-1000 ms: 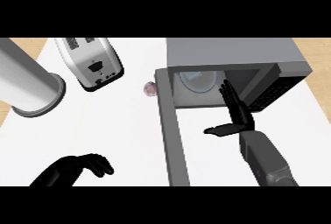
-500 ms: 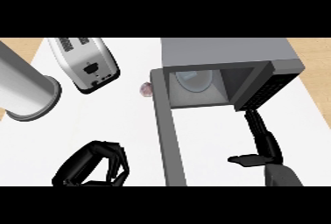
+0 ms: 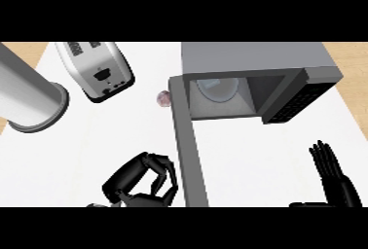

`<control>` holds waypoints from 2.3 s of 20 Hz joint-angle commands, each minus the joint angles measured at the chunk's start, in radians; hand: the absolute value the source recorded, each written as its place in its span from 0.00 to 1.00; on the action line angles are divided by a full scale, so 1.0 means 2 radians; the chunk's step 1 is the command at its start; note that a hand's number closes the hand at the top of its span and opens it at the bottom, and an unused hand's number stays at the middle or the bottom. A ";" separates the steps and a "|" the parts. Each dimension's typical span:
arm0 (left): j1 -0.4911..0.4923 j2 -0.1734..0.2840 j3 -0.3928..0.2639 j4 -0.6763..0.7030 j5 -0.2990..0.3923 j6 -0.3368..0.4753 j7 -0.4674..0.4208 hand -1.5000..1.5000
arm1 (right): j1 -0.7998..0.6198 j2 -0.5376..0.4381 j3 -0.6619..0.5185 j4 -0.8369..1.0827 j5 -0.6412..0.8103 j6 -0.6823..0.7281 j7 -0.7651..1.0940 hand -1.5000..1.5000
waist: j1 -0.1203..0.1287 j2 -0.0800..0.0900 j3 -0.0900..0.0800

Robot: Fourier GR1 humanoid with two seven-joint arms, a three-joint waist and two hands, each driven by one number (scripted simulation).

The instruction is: Pick up the milk, place it into the microwave and close the microwave

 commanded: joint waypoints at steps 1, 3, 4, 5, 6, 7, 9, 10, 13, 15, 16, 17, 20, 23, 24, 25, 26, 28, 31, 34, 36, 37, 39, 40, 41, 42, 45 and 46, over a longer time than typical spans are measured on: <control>-0.027 -0.001 -0.046 0.066 0.010 0.048 -0.032 1.00 | 0.067 -0.024 0.002 -0.090 -0.038 0.090 -0.023 0.00 | 0.001 0.003 0.000; -0.030 -0.001 -0.089 0.067 0.007 0.081 -0.031 1.00 | 0.097 -0.024 0.001 -0.140 -0.067 0.100 -0.003 0.00 | 0.003 0.002 0.000; -0.026 0.000 -0.103 0.087 -0.003 0.085 -0.054 1.00 | 0.113 -0.027 0.010 -0.163 -0.066 0.102 -0.004 0.00 | 0.003 0.003 0.000; -0.061 0.000 -0.139 0.091 0.028 0.104 -0.010 1.00 | 0.098 -0.032 0.012 -0.174 -0.074 0.101 0.016 0.00 | 0.000 0.004 0.001; -0.065 0.000 -0.134 0.096 0.026 0.098 0.005 1.00 | 0.113 -0.025 0.019 -0.194 -0.097 0.123 0.033 0.00 | -0.001 0.003 0.001; -0.064 0.000 -0.145 0.119 0.029 0.107 -0.015 1.00 | 0.123 -0.027 0.025 -0.223 -0.108 0.128 0.049 0.00 | -0.007 0.004 0.000; -0.053 0.000 -0.204 0.116 0.050 0.147 -0.005 1.00 | 0.131 -0.030 0.027 -0.258 -0.132 0.130 0.066 0.00 | -0.001 0.003 0.000; -0.073 0.000 -0.225 0.116 0.064 0.177 0.024 1.00 | 0.132 -0.017 0.041 -0.277 -0.135 0.124 0.075 0.00 | -0.006 0.004 0.000; -0.126 0.000 -0.252 0.151 0.097 0.226 0.014 1.00 | 0.151 -0.035 0.046 -0.336 -0.174 0.139 0.117 0.00 | -0.009 0.006 0.000; -0.132 0.000 -0.292 0.170 0.109 0.272 0.003 1.00 | 0.144 -0.049 0.047 -0.354 -0.200 0.147 0.144 0.00 | -0.012 0.008 0.000; -0.157 0.000 -0.299 0.172 0.132 0.286 0.022 1.00 | 0.138 -0.028 0.067 -0.378 -0.194 0.122 0.162 0.00 | -0.013 0.008 0.000; -0.165 0.000 -0.314 0.165 0.143 0.309 0.028 1.00 | 0.155 -0.041 0.065 -0.395 -0.202 0.134 0.164 0.00 | -0.019 0.007 0.000; -0.183 0.000 -0.341 0.176 0.155 0.367 0.013 1.00 | 0.158 -0.048 0.075 -0.426 -0.221 0.141 0.183 0.00 | -0.033 0.009 -0.001; -0.237 0.000 -0.346 0.183 0.187 0.407 0.035 1.00 | 0.152 -0.045 0.085 -0.446 -0.233 0.131 0.204 0.00 | -0.039 0.011 0.000; -0.253 0.000 -0.337 0.188 0.202 0.411 0.036 1.00 | 0.155 -0.057 0.079 -0.457 -0.242 0.137 0.209 0.00 | -0.045 0.012 -0.001; -0.260 0.000 -0.347 0.190 0.201 0.423 0.037 1.00 | 0.139 -0.072 0.080 -0.470 -0.253 0.137 0.231 0.00 | -0.040 0.013 -0.001; -0.264 0.000 -0.358 0.193 0.208 0.446 0.035 1.00 | 0.157 -0.070 0.079 -0.467 -0.258 0.144 0.224 0.00 | -0.045 0.012 0.000; -0.277 0.000 -0.354 0.193 0.225 0.475 0.034 1.00 | 0.159 -0.067 0.092 -0.485 -0.263 0.137 0.242 0.00 | -0.050 0.013 -0.001; -0.309 0.000 -0.333 0.203 0.262 0.496 0.025 1.00 | 0.155 -0.072 0.092 -0.504 -0.277 0.129 0.257 0.00 | -0.053 0.017 -0.001; -0.345 0.000 -0.321 0.222 0.283 0.520 0.026 1.00 | 0.153 -0.074 0.100 -0.530 -0.283 0.117 0.277 0.00 | -0.061 0.019 -0.001; -0.361 0.000 -0.316 0.241 0.298 0.529 0.018 1.00 | 0.163 -0.074 0.099 -0.537 -0.294 0.116 0.281 0.00 | -0.071 0.021 -0.001; -0.375 0.000 -0.312 0.249 0.302 0.538 0.014 1.00 | 0.162 -0.068 0.103 -0.537 -0.292 0.110 0.282 0.00 | -0.070 0.021 0.000; -0.386 0.000 -0.310 0.268 0.314 0.550 0.009 1.00 | 0.165 -0.080 0.096 -0.551 -0.304 0.104 0.298 0.00 | -0.074 0.023 -0.001; -0.403 0.000 -0.305 0.270 0.324 0.551 0.009 1.00 | 0.162 -0.080 0.097 -0.549 -0.306 0.106 0.297 0.00 | -0.076 0.024 0.000; -0.413 0.000 -0.295 0.277 0.336 0.554 0.010 1.00 | 0.166 -0.090 0.090 -0.549 -0.315 0.108 0.305 0.00 | -0.075 0.024 0.000; -0.415 0.000 -0.297 0.285 0.344 0.551 -0.003 1.00 | 0.155 -0.084 0.094 -0.552 -0.315 0.101 0.305 0.00 | -0.073 0.027 0.000; -0.439 -0.001 -0.287 0.306 0.368 0.553 -0.005 1.00 | 0.156 -0.087 0.095 -0.556 -0.327 0.095 0.317 0.00 | -0.081 0.031 0.000; -0.455 -0.001 -0.278 0.319 0.376 0.545 -0.002 1.00 | 0.151 -0.092 0.090 -0.564 -0.330 0.092 0.320 0.00 | -0.080 0.030 0.000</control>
